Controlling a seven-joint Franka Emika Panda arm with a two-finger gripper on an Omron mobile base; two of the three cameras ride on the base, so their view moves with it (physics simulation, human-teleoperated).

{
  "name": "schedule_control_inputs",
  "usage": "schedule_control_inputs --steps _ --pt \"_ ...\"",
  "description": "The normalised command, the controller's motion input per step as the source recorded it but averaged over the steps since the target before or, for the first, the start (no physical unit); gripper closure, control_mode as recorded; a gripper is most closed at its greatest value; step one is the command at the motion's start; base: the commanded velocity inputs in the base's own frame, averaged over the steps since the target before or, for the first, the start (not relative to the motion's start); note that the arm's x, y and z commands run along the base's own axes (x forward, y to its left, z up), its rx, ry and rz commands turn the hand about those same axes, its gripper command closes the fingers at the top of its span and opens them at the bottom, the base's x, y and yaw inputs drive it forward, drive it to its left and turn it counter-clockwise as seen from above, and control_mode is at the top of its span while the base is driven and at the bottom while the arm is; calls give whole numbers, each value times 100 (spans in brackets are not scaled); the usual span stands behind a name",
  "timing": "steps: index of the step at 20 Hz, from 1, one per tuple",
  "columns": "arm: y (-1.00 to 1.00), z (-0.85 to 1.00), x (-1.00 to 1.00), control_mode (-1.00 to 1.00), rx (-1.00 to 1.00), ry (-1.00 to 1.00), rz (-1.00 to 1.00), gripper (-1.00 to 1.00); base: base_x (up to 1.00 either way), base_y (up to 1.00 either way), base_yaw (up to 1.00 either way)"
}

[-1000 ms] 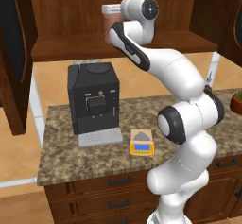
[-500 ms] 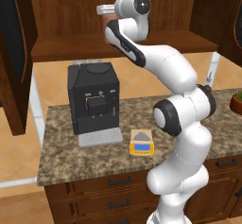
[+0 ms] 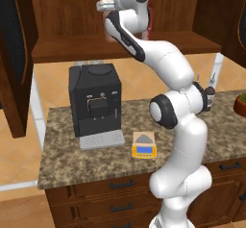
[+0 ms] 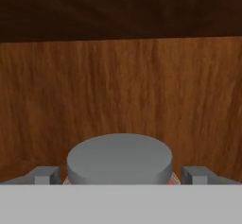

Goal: Pick the honey bottle and place it on the digital scale for weighing, and close the cabinet.

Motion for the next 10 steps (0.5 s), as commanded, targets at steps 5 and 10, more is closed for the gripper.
schedule_control_inputs --steps 5,10 --pt "0 2 -5 -100 0 0 0 100 0 0 0" --pt "8 0 -6 -100 2 -9 0 100 0 0 0"
